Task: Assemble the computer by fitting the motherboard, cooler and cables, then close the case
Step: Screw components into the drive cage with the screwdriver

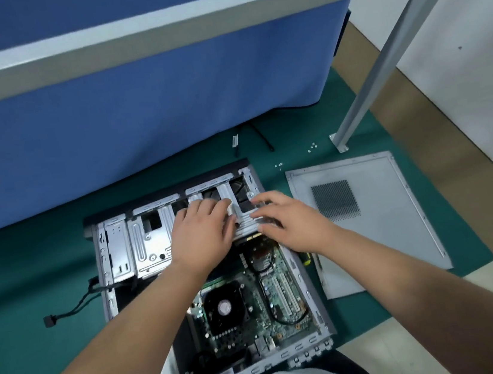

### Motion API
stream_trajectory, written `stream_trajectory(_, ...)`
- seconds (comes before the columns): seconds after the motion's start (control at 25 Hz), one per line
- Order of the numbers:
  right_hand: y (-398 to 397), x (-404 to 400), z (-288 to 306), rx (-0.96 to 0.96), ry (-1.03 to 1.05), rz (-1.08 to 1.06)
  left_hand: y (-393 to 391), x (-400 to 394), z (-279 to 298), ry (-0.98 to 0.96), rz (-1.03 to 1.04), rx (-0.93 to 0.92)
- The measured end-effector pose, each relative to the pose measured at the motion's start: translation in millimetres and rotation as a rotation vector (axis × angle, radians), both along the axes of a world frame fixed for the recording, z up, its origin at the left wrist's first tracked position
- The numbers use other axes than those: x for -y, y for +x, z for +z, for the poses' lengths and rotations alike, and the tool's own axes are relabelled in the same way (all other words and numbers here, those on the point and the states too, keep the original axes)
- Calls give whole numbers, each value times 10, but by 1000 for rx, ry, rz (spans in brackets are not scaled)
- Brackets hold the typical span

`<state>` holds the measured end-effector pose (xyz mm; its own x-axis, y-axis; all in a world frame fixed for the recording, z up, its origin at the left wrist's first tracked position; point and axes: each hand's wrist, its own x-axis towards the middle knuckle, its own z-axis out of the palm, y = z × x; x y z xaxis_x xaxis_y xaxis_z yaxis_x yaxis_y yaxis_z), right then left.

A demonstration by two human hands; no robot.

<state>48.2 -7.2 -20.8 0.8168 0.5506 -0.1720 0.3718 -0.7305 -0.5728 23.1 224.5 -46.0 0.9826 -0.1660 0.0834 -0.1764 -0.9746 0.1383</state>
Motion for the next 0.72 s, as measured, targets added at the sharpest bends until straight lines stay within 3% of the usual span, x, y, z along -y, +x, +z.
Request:
stream_trajectory(0.16,299,428,77,-66,325,-355,589,284,18,-60,18,-34)
stream_trajectory(0.28,646,785,-162,-151,265,-568,1035,476,-58,-128,102,-234)
stream_trajectory(0.36,939,1010,-399,-219,153,-672,1196,538,-166,-133,193,-272)
stream_trajectory(0.56,1741,1249,-910,-182,-19,-760,1137,579,-367,-55,205,5)
stream_trajectory(0.72,2183,1168,-1213,-135,-60,-863,1132,599,-477,-63,223,90)
